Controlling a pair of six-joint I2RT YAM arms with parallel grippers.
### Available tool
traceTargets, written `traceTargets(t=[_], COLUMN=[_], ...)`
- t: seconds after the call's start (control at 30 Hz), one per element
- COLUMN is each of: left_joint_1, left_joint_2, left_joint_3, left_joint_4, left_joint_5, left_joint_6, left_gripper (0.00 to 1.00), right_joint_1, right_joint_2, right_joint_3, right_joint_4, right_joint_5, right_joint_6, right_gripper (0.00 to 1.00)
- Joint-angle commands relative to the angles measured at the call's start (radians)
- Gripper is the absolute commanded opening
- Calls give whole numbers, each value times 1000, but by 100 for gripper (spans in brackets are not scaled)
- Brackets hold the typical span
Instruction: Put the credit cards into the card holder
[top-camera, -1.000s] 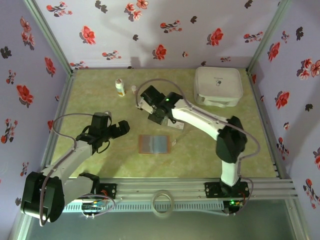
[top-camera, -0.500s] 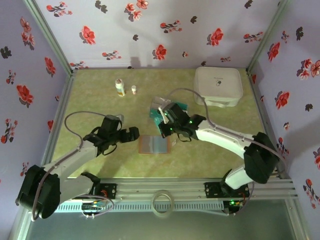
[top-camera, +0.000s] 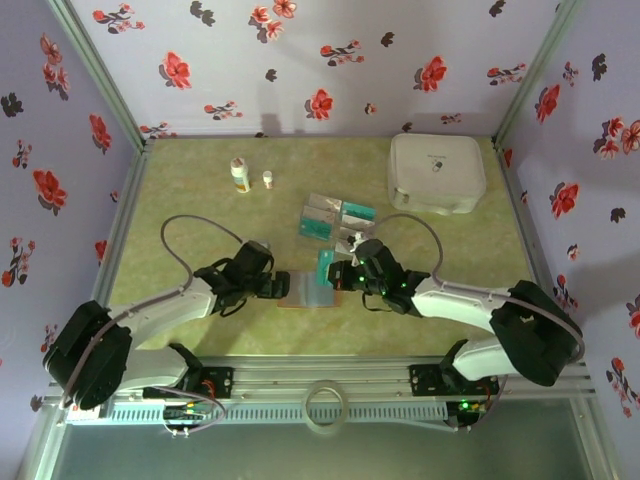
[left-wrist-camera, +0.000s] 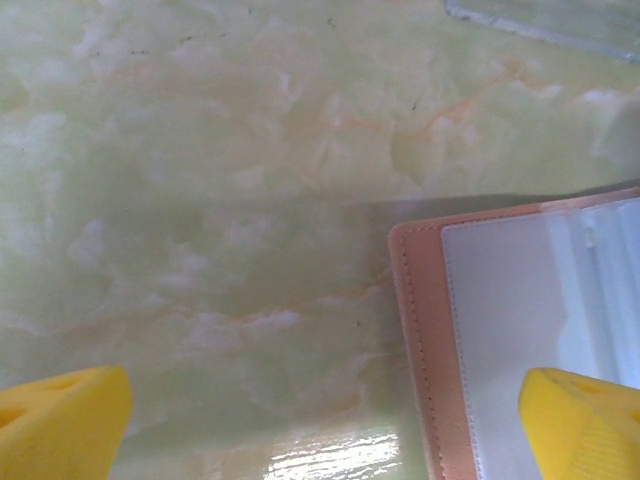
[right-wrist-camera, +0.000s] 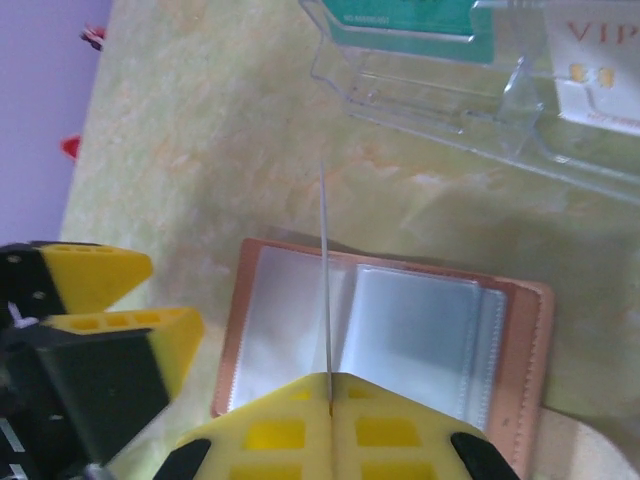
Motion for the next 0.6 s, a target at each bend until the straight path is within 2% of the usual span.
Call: traceTargets(t=[0.0,0.17,0.57], left_joint_1=[-24,-42,-59], left_joint_2=[26,56,99], left_joint_3=[28,35,24], left_joint_4=[-6,-1,34], left_joint_5=[-67,-81,-86], left_joint_6=[19,26,31], left_gripper=[100,100,100], right_joint_1=[-5,-1,12], right_joint_2=[27,78,149], right_joint_3=[-29,-52,-91], right_joint_4=[177,258,363], right_joint_5=[-55,-99,-107], right_joint_6=[81,100,130], right_gripper=[0,0,0])
